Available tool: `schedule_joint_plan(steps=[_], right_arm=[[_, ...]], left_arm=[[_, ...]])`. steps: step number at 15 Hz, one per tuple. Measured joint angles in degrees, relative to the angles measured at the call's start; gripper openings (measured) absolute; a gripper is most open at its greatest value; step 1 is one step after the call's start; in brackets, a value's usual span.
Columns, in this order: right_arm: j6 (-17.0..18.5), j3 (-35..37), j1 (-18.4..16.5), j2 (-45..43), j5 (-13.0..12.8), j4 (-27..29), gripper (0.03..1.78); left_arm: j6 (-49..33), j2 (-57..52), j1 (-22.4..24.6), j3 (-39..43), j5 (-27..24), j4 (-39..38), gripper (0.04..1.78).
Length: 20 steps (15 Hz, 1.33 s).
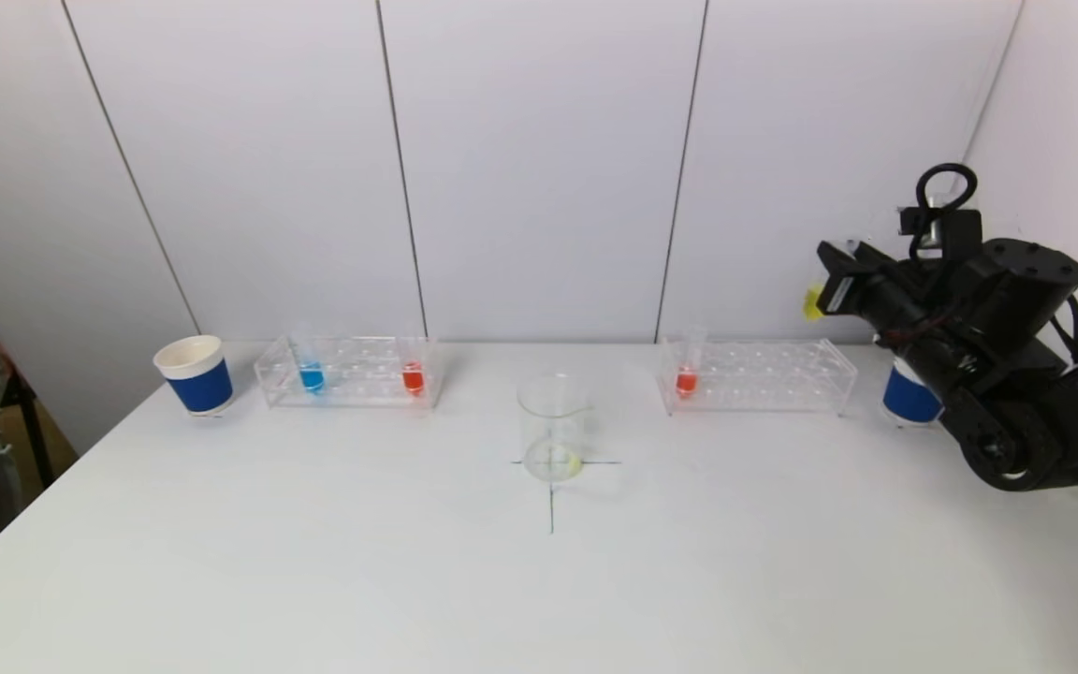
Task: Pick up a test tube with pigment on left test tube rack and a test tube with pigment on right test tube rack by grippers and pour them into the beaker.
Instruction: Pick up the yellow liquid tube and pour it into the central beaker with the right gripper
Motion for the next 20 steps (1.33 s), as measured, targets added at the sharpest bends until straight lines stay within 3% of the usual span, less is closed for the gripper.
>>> schedule_joint_plan(steps=[6,11,14,18,20], right_arm=[[-1.45,-7.03,3.54,-6.67,0.55,13.59,0.45],[-5.97,-11.80,8.91,-11.41,1.33,24.17,0.45],[-9.78,-11.89,11.41,-13.58,5.01,25.55,0.45],[-13.03,-11.53,14.58,-14.38,5.39,25.56,0.45],[-13.63,-10.70,16.07,-14.38,6.99,25.37,0.45]], left_arm=[[0.01,0.00,-0.02,0.00,0.00,0.00,1.76],[0.00,0.00,0.00,0.00,0.00,0.00,1.76],[0.00,0.00,-0.02,0.00,0.00,0.00,1.76],[0.01,0.00,0.00,0.00,0.00,0.00,1.76],[0.00,0.00,-0.05,0.00,0.00,0.00,1.76]])
